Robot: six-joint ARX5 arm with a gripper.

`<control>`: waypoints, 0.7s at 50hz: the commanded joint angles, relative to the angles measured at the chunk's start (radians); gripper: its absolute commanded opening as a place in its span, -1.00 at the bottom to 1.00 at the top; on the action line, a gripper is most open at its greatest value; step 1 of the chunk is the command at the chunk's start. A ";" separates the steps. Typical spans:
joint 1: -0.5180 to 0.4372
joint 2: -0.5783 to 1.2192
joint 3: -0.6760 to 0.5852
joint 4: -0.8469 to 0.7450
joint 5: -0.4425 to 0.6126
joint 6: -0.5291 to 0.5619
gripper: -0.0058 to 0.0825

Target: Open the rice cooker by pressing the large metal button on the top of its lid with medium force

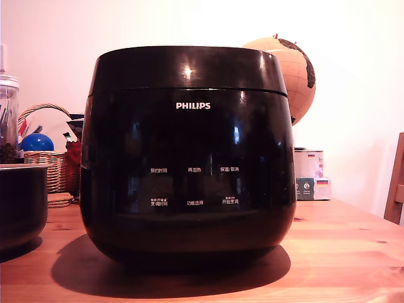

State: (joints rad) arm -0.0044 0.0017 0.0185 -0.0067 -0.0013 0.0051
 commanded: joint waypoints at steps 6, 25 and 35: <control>0.068 -0.010 -0.029 0.098 0.102 -0.005 -0.91; 0.064 -0.010 -0.029 0.151 0.236 -0.102 -0.91; 0.024 -0.010 -0.018 0.217 0.439 -0.311 -0.91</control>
State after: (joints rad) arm 0.0364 -0.0029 0.0082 0.1993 0.4129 -0.2226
